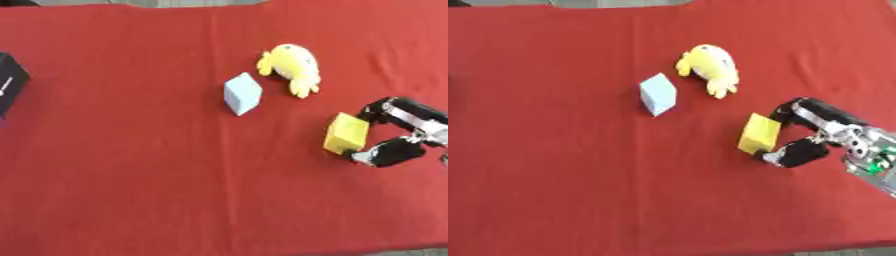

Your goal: Pick up the objects with one hand, pass them to the other hand, and then place them into the box on the other side of the table.

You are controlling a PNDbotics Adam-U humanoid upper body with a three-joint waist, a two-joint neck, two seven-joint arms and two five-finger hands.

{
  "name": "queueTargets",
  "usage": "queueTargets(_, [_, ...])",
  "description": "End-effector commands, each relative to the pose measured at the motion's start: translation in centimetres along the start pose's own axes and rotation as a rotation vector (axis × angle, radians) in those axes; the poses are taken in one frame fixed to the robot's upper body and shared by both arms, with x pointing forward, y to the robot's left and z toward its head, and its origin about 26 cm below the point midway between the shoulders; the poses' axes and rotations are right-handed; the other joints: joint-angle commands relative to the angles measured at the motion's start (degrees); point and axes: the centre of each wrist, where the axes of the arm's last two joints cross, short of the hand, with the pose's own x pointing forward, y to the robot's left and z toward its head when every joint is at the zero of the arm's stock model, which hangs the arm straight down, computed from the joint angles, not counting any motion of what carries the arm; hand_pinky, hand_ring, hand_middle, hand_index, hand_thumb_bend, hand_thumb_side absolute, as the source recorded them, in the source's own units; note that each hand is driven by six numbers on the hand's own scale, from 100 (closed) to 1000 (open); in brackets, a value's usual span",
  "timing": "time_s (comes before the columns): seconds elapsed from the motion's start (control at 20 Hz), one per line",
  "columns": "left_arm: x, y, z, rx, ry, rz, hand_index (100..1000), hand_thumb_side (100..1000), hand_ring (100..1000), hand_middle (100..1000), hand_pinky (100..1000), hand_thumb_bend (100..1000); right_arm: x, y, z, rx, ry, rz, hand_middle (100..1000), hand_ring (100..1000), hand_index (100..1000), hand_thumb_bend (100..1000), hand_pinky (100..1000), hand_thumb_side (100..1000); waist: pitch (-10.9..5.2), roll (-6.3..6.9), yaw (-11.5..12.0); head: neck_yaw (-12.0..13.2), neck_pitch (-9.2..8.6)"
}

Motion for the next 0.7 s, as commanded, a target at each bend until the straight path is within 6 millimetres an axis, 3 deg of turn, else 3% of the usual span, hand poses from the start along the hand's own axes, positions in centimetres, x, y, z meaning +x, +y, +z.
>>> queueTargets(0.05, [0.8, 0.1, -0.5, -0.008, -0.028, -0.004, 816, 794, 793, 835, 925, 148, 0.4, -0.8, 0.1, -0.027, -0.016, 0.006, 596, 715, 593, 423, 805, 125, 0.05, 0.76, 0.02, 0.02, -0.09])
queueTargets(0.35, [0.9, 0.2, -0.5, -0.008, -0.031, -0.008, 816, 788, 793, 836, 926, 146, 0.4, -1.1, 0.1, -0.068, -0.029, -0.045, 520, 645, 511, 285, 753, 100, -0.31, 0.70, -0.24, 0.23, -0.09])
queueTargets(0.7, [1.2, 0.5, -0.6, -0.014, -0.044, -0.017, 816, 770, 795, 836, 926, 136, 1.6, -4.4, -0.2, -0.264, -0.164, -0.126, 491, 592, 465, 192, 666, 100, -1.60, 1.04, -1.05, 0.73, -0.09])
